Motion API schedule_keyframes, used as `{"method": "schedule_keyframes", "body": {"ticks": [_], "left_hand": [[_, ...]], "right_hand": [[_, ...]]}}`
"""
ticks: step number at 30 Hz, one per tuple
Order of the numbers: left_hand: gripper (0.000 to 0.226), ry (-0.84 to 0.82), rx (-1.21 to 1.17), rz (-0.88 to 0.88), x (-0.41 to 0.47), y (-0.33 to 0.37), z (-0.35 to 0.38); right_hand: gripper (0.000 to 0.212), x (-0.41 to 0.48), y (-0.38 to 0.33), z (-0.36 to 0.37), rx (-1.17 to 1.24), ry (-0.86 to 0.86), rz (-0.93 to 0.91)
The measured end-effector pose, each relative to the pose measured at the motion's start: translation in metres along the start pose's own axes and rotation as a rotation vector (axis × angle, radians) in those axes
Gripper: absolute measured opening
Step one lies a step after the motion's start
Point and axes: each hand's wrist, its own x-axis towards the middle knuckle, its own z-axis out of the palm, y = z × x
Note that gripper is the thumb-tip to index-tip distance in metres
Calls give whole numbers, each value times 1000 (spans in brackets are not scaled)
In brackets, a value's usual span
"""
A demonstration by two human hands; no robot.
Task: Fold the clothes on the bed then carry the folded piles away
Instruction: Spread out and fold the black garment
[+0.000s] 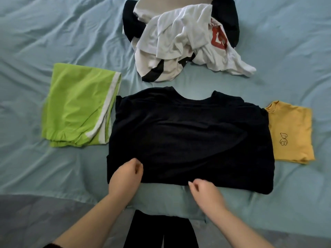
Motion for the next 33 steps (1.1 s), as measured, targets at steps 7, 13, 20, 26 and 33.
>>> {"method": "schedule_keyframes", "body": {"ticks": [7,13,20,26,33], "left_hand": [[86,-59,553,317,65,-62,-9],[69,123,255,320,54,-82,-32],[63,222,-436,-475,36,-79,-11],[32,103,-769,-454,45,-92,2],[23,111,-823,-466,57,-92,-2]], "right_hand": [[70,73,-58,-2,-649,205,-592],[52,86,-84,-31,-436,253,-459],[56,160,-225,-69,-20,178,-387],[16,193,-263,-69,-68,314,-500],[41,175,-249,-39,-7,453,-470]]}}
